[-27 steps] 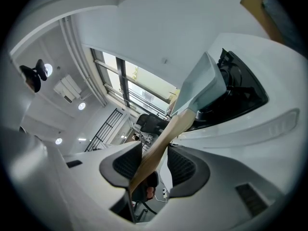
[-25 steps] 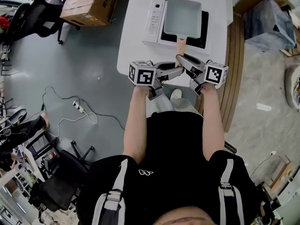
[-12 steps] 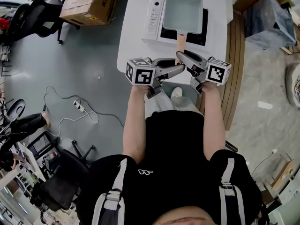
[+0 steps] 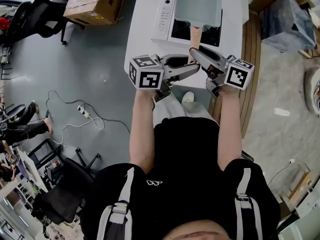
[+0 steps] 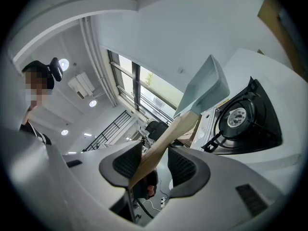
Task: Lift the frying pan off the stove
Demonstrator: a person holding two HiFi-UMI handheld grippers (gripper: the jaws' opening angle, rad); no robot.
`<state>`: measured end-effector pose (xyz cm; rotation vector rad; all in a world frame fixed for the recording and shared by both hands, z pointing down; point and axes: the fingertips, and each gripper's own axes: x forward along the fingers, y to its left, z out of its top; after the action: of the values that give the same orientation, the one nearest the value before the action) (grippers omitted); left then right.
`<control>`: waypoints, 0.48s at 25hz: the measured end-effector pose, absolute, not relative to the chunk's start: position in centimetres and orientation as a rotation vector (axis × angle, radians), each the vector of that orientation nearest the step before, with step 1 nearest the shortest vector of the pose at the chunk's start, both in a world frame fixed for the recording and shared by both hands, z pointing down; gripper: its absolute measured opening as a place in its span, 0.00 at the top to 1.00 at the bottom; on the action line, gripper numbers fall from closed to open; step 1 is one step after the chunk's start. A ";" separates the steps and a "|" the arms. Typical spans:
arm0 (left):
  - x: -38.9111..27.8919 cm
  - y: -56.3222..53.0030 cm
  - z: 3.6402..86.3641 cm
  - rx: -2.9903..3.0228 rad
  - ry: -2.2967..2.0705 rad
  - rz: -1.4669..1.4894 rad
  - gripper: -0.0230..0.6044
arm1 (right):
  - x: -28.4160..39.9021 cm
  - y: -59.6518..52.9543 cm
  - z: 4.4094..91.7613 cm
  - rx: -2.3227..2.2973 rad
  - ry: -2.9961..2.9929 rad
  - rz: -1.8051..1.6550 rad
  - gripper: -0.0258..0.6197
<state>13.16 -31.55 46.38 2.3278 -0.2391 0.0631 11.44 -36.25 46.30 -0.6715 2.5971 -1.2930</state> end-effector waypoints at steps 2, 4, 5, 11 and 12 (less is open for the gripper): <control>13.0 -31.5 45.8 2.342 -0.237 0.054 0.66 | 11.3 -36.2 45.7 -0.670 2.602 -1.279 0.68; 12.9 -31.5 45.3 2.349 -0.234 0.042 0.66 | 11.3 -36.2 45.3 -0.668 2.608 -1.265 0.68; 13.0 -31.4 45.2 2.351 -0.233 0.037 0.66 | 11.4 -36.1 45.2 -0.667 2.611 -1.259 0.68; 13.3 -31.3 45.4 2.338 -0.226 0.040 0.66 | 11.6 -36.0 45.4 -0.670 2.617 -1.266 0.68; 13.4 -31.3 45.5 2.336 -0.226 0.040 0.66 | 11.7 -36.0 45.5 -0.671 2.619 -1.268 0.68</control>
<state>13.35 -31.28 45.48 2.3355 -0.2260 0.0400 11.70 -35.97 45.51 -0.6711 2.6190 -1.2685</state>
